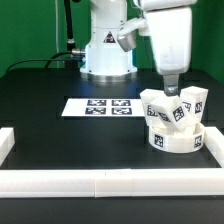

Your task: Assemble stool

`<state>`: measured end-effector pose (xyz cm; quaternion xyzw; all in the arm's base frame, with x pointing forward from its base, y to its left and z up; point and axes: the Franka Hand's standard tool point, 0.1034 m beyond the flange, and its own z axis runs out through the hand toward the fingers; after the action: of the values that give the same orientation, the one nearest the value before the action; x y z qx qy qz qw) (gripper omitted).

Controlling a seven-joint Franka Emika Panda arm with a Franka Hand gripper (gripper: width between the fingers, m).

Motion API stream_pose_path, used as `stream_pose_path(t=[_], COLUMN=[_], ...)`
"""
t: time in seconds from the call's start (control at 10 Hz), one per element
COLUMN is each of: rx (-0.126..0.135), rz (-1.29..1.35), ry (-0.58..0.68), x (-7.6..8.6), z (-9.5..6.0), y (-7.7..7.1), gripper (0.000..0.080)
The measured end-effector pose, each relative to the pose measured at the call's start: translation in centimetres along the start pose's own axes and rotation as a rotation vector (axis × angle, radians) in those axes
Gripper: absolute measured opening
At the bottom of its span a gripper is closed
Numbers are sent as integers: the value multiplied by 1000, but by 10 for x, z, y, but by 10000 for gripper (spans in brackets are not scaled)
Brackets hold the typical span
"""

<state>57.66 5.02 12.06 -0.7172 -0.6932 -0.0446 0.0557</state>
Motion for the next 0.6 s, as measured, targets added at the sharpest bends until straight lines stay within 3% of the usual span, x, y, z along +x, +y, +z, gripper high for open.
stream_pose_path(t=[0.6], rx=[4], rz=[-263], ry=[-1], x=[-2], z=[8], y=[4], gripper=[648])
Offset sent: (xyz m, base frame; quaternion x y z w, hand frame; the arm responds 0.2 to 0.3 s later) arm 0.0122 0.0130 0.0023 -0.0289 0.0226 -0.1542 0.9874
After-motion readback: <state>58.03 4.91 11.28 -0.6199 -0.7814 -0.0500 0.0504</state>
